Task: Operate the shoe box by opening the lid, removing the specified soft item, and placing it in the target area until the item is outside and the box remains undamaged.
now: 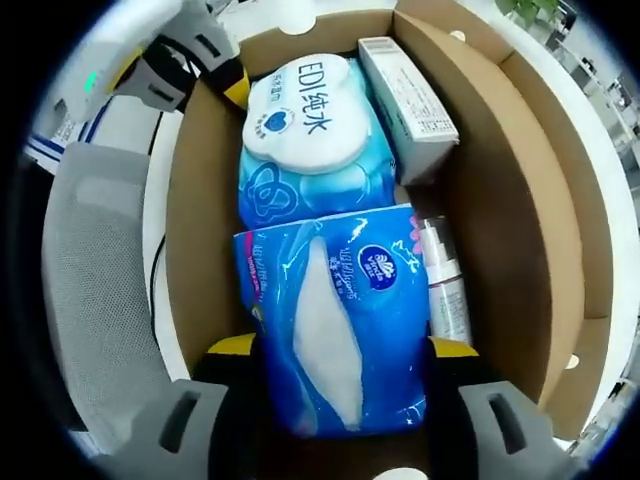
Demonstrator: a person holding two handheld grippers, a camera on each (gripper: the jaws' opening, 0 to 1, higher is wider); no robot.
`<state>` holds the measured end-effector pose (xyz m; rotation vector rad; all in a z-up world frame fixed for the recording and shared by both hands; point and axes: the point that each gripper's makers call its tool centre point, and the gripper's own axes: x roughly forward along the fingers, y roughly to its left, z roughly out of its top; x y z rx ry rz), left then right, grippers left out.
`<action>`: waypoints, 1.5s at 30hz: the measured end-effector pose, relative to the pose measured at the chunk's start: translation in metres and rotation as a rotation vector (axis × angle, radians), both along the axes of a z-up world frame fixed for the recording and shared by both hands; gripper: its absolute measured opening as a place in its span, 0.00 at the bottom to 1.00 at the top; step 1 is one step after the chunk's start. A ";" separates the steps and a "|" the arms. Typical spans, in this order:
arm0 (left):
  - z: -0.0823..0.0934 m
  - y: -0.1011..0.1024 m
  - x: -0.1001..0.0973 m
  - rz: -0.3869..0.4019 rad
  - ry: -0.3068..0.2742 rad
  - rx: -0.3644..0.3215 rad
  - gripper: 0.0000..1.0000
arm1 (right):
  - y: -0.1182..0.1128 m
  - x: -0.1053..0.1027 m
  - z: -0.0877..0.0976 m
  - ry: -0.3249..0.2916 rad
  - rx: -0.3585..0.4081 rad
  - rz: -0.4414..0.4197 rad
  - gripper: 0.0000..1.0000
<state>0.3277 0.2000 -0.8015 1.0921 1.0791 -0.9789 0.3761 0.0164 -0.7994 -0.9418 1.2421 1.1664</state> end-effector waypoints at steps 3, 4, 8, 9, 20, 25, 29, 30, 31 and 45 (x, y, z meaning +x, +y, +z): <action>-0.001 0.000 0.000 0.000 0.000 0.000 0.06 | -0.001 0.000 -0.001 0.001 -0.003 0.002 0.64; -0.001 0.000 0.000 0.000 0.000 0.000 0.06 | -0.001 0.001 -0.002 0.006 -0.001 -0.002 0.64; 0.000 -0.001 0.000 -0.001 -0.004 -0.002 0.06 | -0.001 0.001 -0.007 0.022 -0.007 -0.002 0.65; 0.000 -0.001 0.001 -0.006 -0.007 -0.002 0.06 | 0.000 0.002 -0.008 0.020 -0.012 -0.007 0.66; 0.000 -0.002 0.001 -0.005 -0.002 0.000 0.06 | -0.002 0.001 -0.015 0.075 0.023 -0.008 0.68; 0.000 -0.001 0.002 -0.003 -0.002 0.000 0.06 | 0.000 0.000 -0.016 0.097 0.001 0.010 0.68; 0.000 -0.002 0.001 -0.002 0.000 0.001 0.06 | -0.001 -0.001 -0.017 0.087 -0.025 0.014 0.68; 0.000 -0.002 0.001 -0.001 0.001 0.002 0.06 | -0.002 0.000 -0.018 0.081 -0.026 0.012 0.68; 0.000 -0.002 0.001 -0.001 0.002 0.003 0.06 | -0.002 0.000 -0.018 0.077 -0.025 0.011 0.68; 0.000 -0.003 0.002 -0.001 0.004 0.003 0.06 | -0.003 0.001 -0.017 0.065 -0.030 0.006 0.66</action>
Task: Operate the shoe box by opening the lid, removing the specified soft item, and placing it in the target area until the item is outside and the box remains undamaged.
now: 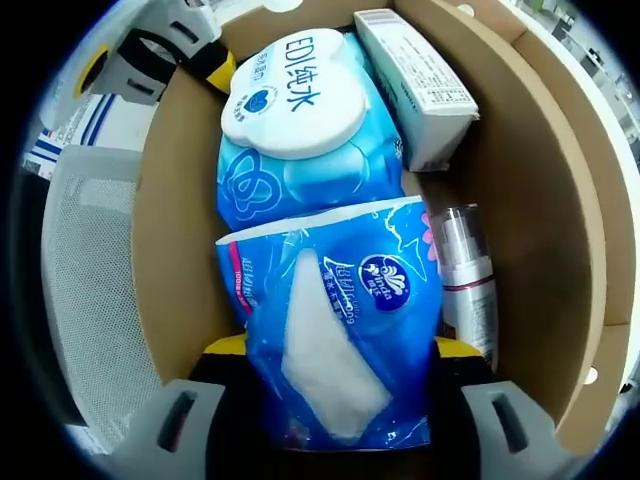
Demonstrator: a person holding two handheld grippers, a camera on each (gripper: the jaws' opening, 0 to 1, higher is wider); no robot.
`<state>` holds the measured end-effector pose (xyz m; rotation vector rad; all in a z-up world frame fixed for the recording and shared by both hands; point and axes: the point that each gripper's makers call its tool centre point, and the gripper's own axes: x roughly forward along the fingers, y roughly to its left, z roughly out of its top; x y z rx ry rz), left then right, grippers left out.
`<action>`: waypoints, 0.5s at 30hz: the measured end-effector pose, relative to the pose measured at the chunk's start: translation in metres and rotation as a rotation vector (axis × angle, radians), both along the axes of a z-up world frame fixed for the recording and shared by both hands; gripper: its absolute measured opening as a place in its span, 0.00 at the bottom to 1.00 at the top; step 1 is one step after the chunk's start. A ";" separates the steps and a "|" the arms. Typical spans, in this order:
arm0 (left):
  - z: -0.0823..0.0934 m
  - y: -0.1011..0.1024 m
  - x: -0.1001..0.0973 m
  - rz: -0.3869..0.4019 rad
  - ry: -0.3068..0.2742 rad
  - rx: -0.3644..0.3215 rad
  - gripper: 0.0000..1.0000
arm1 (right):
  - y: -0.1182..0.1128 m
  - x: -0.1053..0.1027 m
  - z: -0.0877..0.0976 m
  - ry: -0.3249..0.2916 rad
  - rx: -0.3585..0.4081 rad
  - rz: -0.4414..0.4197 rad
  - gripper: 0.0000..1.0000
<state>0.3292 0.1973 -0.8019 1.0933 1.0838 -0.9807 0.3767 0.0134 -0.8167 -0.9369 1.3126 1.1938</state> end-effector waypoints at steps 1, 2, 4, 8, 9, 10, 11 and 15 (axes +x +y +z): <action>0.000 0.000 0.000 0.000 0.000 0.000 0.06 | 0.000 0.000 0.000 -0.001 -0.003 0.000 0.66; 0.000 0.000 0.000 -0.001 -0.001 -0.001 0.06 | 0.000 0.000 0.000 -0.003 -0.004 0.000 0.66; 0.000 0.000 0.000 -0.001 0.000 -0.001 0.06 | 0.000 0.000 0.000 -0.009 -0.010 -0.001 0.66; 0.000 -0.001 0.000 -0.003 0.002 0.001 0.06 | 0.000 -0.001 0.001 -0.022 -0.008 0.002 0.63; 0.000 -0.001 0.000 0.002 0.006 0.003 0.06 | 0.000 -0.001 0.001 -0.023 -0.010 0.002 0.63; 0.000 -0.001 0.000 0.004 0.007 0.004 0.06 | -0.001 -0.001 0.000 -0.026 -0.013 0.002 0.63; 0.000 -0.001 0.000 0.008 0.008 0.004 0.06 | -0.001 -0.001 0.000 -0.030 -0.013 0.002 0.63; 0.000 -0.001 -0.001 0.004 0.005 0.002 0.06 | -0.001 -0.004 0.000 -0.032 -0.004 -0.006 0.62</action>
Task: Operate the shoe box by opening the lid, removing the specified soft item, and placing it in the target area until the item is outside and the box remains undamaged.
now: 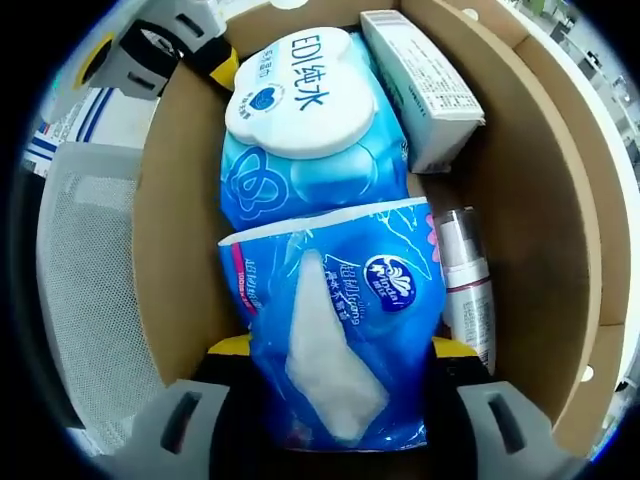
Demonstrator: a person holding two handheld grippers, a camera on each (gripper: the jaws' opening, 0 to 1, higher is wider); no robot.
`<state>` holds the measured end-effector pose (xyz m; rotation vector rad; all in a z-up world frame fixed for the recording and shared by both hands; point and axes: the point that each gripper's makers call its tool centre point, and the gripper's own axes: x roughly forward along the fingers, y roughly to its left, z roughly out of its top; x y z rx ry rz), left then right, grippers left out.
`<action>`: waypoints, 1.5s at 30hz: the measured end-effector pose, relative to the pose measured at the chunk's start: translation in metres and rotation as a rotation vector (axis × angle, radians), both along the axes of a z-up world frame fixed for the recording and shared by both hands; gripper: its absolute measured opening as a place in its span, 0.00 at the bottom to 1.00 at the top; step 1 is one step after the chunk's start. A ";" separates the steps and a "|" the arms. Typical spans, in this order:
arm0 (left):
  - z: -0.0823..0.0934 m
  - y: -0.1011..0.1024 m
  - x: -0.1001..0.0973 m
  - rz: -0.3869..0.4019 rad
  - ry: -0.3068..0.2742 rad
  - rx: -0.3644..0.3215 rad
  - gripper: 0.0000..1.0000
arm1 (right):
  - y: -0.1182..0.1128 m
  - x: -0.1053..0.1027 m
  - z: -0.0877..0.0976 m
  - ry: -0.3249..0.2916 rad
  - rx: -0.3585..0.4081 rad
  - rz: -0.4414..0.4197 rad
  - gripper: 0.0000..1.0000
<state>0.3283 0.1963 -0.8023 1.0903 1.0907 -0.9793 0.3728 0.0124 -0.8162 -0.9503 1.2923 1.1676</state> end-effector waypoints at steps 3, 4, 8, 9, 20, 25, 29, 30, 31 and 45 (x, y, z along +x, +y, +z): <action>0.000 0.000 0.000 -0.003 -0.001 -0.002 0.06 | 0.000 -0.001 0.002 -0.007 0.005 0.004 0.60; 0.000 0.001 0.000 -0.003 -0.001 -0.002 0.06 | 0.000 -0.001 0.003 -0.009 0.007 0.005 0.58; 0.001 0.001 0.000 -0.001 -0.003 -0.002 0.06 | 0.001 -0.002 0.005 -0.025 0.022 0.014 0.55; 0.001 0.001 0.000 -0.001 -0.004 -0.003 0.06 | 0.001 -0.003 0.006 -0.026 0.024 0.012 0.54; 0.001 0.001 0.000 -0.010 -0.010 -0.005 0.06 | 0.002 -0.002 0.007 -0.046 0.029 0.013 0.54; 0.000 0.001 0.000 -0.014 -0.008 -0.005 0.06 | 0.002 -0.003 0.009 -0.062 0.031 0.003 0.52; 0.000 0.001 0.000 -0.014 -0.007 -0.004 0.06 | 0.002 -0.005 0.010 -0.075 0.048 0.007 0.52; 0.000 0.001 0.000 -0.013 -0.005 -0.005 0.06 | 0.002 -0.005 0.010 -0.076 0.048 0.007 0.52; 0.000 0.001 0.000 -0.012 -0.003 -0.004 0.06 | 0.002 -0.005 0.010 -0.078 0.049 0.008 0.52; 0.001 0.002 0.000 -0.005 -0.013 -0.004 0.07 | 0.004 -0.002 0.015 -0.152 0.048 0.021 0.50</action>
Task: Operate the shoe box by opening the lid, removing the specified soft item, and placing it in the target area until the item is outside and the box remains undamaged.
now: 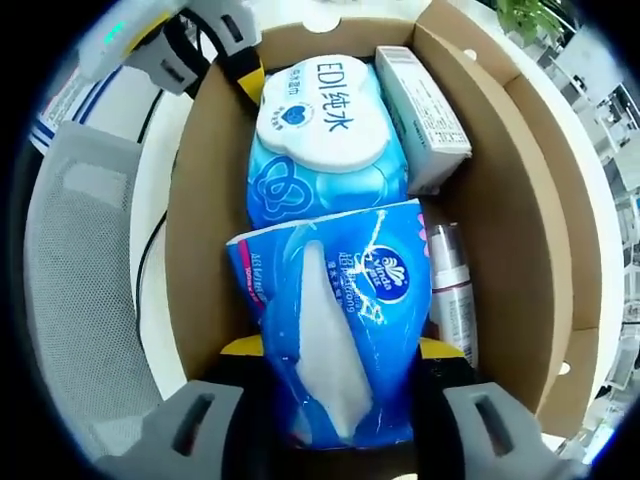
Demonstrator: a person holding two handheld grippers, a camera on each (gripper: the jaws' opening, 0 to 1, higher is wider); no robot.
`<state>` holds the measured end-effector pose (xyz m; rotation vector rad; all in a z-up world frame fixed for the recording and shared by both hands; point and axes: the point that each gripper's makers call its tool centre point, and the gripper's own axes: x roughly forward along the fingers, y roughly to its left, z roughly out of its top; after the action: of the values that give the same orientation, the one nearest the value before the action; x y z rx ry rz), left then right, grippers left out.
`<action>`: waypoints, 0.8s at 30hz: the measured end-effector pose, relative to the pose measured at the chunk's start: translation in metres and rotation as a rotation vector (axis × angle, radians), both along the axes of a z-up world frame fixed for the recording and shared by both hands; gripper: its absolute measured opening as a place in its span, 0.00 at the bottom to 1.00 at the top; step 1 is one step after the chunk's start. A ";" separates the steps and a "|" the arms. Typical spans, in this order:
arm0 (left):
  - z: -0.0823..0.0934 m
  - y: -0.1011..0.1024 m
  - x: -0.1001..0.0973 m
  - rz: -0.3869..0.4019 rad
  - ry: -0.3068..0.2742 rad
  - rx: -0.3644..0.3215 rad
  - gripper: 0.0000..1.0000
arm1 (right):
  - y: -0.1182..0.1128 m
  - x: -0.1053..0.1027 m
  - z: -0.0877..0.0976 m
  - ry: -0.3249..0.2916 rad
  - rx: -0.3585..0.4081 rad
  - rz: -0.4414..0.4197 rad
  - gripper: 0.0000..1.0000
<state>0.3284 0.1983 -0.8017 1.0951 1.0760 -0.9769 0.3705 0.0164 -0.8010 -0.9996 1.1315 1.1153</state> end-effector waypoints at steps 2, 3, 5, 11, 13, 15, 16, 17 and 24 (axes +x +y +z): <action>0.000 0.000 0.000 0.000 -0.002 -0.001 0.07 | 0.001 0.002 0.002 -0.007 -0.003 0.003 0.50; 0.000 0.001 0.000 0.003 -0.002 -0.002 0.07 | 0.001 0.002 0.003 -0.008 0.002 0.002 0.50; 0.001 0.001 0.001 0.007 -0.002 -0.003 0.07 | 0.001 0.003 0.004 -0.012 0.020 0.005 0.49; 0.001 0.003 0.001 0.011 0.000 -0.003 0.07 | 0.001 0.000 0.009 0.013 0.106 0.004 0.49; 0.001 0.003 0.001 0.007 -0.001 -0.004 0.07 | 0.002 -0.001 0.011 0.012 0.127 0.011 0.49; 0.001 0.003 0.001 0.008 0.002 -0.002 0.07 | 0.002 -0.003 0.012 0.025 0.154 0.017 0.49; 0.001 0.003 0.001 0.009 0.003 -0.002 0.07 | 0.002 -0.003 0.013 0.021 0.169 0.020 0.49; 0.001 0.003 0.001 0.011 0.003 -0.003 0.07 | 0.002 -0.003 0.014 0.020 0.192 0.021 0.49; 0.001 0.002 0.001 0.012 0.002 -0.002 0.07 | 0.003 -0.003 0.016 0.004 0.240 0.034 0.48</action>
<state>0.3291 0.2008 -0.8004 1.0848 1.0818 -0.9699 0.3678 0.0194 -0.7851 -0.8311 0.9609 1.2483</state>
